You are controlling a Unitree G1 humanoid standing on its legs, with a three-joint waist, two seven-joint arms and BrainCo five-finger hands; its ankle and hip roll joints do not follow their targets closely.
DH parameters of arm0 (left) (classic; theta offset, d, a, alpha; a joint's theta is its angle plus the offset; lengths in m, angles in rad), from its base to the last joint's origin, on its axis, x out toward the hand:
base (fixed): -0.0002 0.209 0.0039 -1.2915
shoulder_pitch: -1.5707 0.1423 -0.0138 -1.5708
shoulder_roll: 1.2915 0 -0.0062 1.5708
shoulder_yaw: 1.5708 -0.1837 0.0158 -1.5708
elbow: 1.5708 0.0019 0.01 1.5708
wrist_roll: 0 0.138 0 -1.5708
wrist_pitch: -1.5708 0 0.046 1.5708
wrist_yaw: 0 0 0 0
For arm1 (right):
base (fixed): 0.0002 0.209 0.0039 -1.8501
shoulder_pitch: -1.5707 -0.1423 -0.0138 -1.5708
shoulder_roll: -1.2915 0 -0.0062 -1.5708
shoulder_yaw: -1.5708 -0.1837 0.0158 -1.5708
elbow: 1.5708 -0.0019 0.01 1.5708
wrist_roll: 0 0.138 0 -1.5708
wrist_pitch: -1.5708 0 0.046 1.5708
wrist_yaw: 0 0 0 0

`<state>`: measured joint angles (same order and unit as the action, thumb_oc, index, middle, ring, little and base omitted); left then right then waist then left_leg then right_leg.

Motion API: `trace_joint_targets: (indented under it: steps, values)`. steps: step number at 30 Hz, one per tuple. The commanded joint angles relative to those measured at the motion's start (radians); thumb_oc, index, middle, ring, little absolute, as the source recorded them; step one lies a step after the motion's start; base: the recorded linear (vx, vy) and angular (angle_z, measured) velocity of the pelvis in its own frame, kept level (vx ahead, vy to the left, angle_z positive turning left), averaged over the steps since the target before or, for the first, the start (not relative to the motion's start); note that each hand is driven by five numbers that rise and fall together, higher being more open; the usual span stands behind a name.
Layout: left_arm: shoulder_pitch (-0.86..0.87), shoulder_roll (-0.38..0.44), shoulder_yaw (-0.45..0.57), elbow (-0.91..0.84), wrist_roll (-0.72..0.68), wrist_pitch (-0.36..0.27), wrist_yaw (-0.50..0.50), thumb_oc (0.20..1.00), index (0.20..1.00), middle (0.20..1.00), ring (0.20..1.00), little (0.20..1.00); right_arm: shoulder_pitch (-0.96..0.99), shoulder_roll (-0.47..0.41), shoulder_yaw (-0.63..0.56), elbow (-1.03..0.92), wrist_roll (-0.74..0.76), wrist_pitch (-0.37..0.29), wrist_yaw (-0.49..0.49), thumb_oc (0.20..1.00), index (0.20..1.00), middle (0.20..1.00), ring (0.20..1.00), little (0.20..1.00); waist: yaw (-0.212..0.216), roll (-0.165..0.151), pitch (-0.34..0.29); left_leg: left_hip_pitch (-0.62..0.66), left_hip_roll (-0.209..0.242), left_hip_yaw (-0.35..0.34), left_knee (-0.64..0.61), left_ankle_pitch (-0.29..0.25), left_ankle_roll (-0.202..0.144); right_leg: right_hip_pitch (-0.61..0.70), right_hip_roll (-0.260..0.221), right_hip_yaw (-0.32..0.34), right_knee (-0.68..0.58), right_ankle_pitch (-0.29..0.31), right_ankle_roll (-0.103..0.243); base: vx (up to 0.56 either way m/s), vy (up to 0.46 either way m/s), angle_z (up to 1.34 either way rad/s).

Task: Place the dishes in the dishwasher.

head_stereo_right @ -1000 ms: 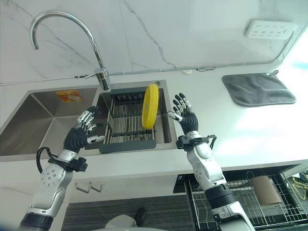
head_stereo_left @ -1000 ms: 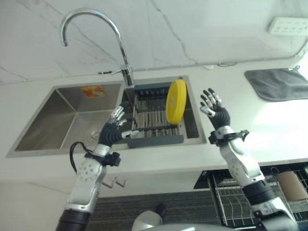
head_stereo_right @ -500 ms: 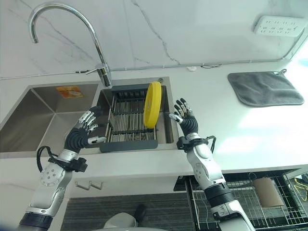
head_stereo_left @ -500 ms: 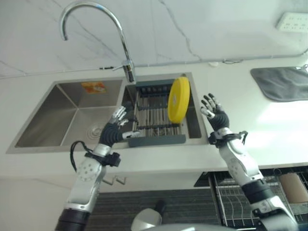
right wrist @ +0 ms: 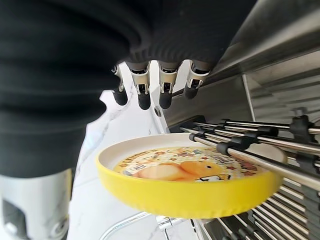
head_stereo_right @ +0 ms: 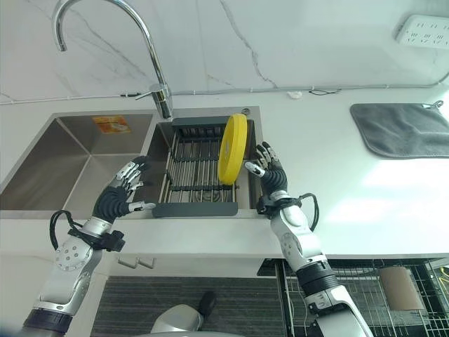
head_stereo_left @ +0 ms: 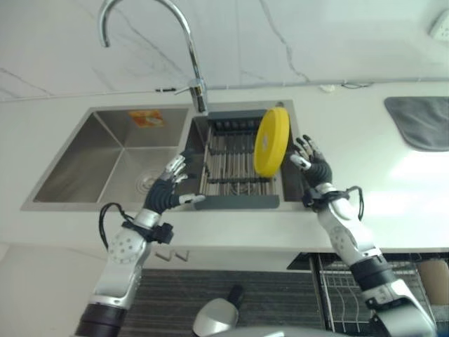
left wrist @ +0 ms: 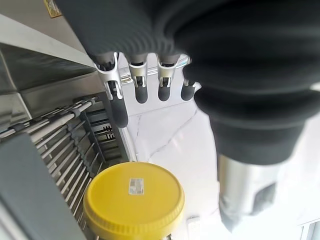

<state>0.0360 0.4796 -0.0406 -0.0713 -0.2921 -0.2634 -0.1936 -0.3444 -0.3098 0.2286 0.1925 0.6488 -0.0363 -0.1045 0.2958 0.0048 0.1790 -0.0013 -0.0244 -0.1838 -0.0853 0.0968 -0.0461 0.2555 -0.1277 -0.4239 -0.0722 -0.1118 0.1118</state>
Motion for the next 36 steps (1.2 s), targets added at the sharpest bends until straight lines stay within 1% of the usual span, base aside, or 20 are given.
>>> trace_joint_targets:
  steps: [1, 7, 14, 22, 24, 32, 36]
  values:
    - [-0.018, 0.053, -0.007, -0.034, 0.025, -0.064, -0.008, 1.000, 1.000, 1.000, 1.000, 1.000, -0.039, 0.013, 0.028, -0.031, 0.004, -0.038, 0.001, 1.000, 1.000, 1.000, 1.000, 1.000, 0.008, -0.001, -0.068, -0.099, 0.043, 0.042, 0.019, 0.042, -0.022, -0.045, -0.003, 0.025, 0.146, -0.016, -0.037, 0.03, 0.011, 0.01]
    - [-0.018, 0.056, -0.014, -0.037, 0.022, -0.061, -0.015, 1.000, 1.000, 1.000, 1.000, 1.000, -0.050, 0.016, 0.027, -0.023, -0.005, -0.030, -0.009, 1.000, 1.000, 1.000, 1.000, 1.000, 0.014, 0.000, -0.063, -0.104, 0.042, 0.043, 0.020, 0.043, -0.022, -0.045, -0.006, 0.019, 0.148, -0.017, -0.036, 0.00, 0.000, 0.00]
    - [-0.020, 0.057, -0.019, -0.040, 0.018, -0.039, -0.018, 1.000, 1.000, 1.000, 1.000, 1.000, -0.061, 0.012, 0.030, -0.024, -0.028, -0.017, -0.010, 1.000, 1.000, 1.000, 1.000, 1.000, 0.019, 0.001, -0.057, -0.108, 0.041, 0.042, 0.022, 0.044, -0.021, -0.046, -0.008, 0.013, 0.149, -0.017, -0.035, 0.00, 0.000, 0.00]
    - [-0.019, 0.058, -0.029, -0.026, 0.031, -0.049, -0.014, 1.000, 1.000, 1.000, 1.000, 1.000, -0.067, 0.017, 0.045, -0.025, -0.050, -0.015, -0.028, 1.000, 1.000, 1.000, 1.000, 1.000, 0.022, 0.000, -0.052, -0.113, 0.041, 0.051, 0.027, 0.042, -0.020, -0.045, -0.013, 0.004, 0.155, -0.020, -0.031, 0.01, 0.008, 0.11]
    - [-0.022, 0.058, -0.032, -0.032, 0.031, -0.043, -0.014, 1.000, 1.000, 1.000, 1.000, 1.000, -0.074, 0.021, 0.048, -0.018, -0.064, -0.012, -0.049, 1.000, 1.000, 1.000, 1.000, 1.000, 0.025, 0.002, -0.051, -0.114, 0.039, 0.052, 0.028, 0.041, -0.018, -0.044, -0.014, 0.001, 0.159, -0.023, -0.033, 0.00, 0.000, 0.00]
    - [-0.023, 0.061, -0.036, -0.031, 0.028, -0.043, -0.005, 1.000, 1.000, 1.000, 1.000, 1.000, -0.101, 0.027, 0.055, -0.002, -0.096, -0.002, -0.079, 1.000, 1.000, 1.000, 1.000, 1.000, 0.033, 0.005, -0.050, -0.113, 0.036, 0.045, 0.029, 0.041, -0.019, -0.044, -0.014, -0.001, 0.164, -0.028, -0.034, 0.00, -0.001, 0.02]
    - [-0.018, 0.061, -0.037, -0.036, 0.029, -0.036, -0.008, 1.000, 1.000, 1.000, 1.000, 1.000, -0.123, 0.026, 0.053, 0.006, -0.125, 0.002, -0.124, 1.000, 1.000, 1.000, 1.000, 1.000, 0.040, 0.006, -0.047, -0.107, 0.035, 0.038, 0.029, 0.039, -0.021, -0.041, -0.013, 0.000, 0.172, -0.036, -0.038, 0.01, -0.007, 0.04]
